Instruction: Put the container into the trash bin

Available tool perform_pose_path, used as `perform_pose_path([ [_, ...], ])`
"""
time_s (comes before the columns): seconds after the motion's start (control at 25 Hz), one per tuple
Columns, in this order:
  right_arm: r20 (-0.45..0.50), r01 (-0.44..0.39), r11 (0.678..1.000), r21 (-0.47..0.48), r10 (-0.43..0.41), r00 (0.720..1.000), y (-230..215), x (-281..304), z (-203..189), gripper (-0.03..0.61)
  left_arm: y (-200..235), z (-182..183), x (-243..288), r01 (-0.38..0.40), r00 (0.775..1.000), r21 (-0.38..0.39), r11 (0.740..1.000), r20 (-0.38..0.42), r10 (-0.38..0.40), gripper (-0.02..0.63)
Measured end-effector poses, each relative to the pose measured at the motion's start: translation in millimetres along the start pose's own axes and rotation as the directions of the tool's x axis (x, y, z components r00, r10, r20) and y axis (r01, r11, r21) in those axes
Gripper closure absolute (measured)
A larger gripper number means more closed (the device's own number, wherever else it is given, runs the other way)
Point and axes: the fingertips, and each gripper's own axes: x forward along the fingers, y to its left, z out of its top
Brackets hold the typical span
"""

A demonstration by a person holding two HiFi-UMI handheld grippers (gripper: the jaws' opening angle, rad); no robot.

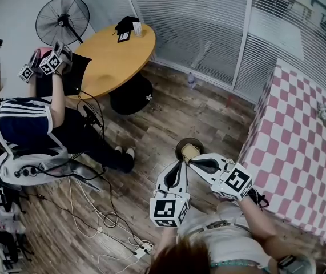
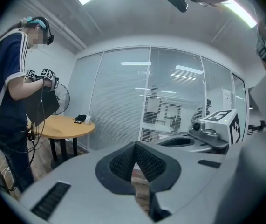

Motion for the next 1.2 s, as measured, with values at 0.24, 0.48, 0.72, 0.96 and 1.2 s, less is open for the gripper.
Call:
perform_pose_path([
  [0.24, 0.059, 0.077, 0.997, 0.007, -0.077, 0.995, -19, -21, 25, 0.584, -14, 17, 10, 0.034, 0.999, 0.032, 0.999, 0.025, -0.035, 0.609],
  [0.48, 0.109, 0.146, 0.989, 0.002, -0.145, 0.983, -37, -40, 50, 0.584, -31, 30, 18, 0.082, 0.996, 0.055, 0.995, 0.035, -0.084, 0.609],
  [0.72, 0.118, 0.21, 0.977, -0.02, -0.206, 0.971, -44, -58, 60, 0.584, -46, 43, 22, 0.09, 0.993, 0.087, 0.992, 0.073, -0.097, 0.609],
  [0.96, 0.114, 0.242, 0.97, -0.017, -0.238, 0.965, -46, -68, 59, 0.584, -61, 44, 27, 0.128, 0.988, 0.106, 0.986, 0.076, -0.137, 0.609],
  [1.2, 0.115, 0.259, 0.966, -0.013, -0.256, 0.96, -46, -75, 60, 0.586, -69, 42, 27, 0.152, 0.985, 0.108, 0.982, 0.069, -0.16, 0.609],
])
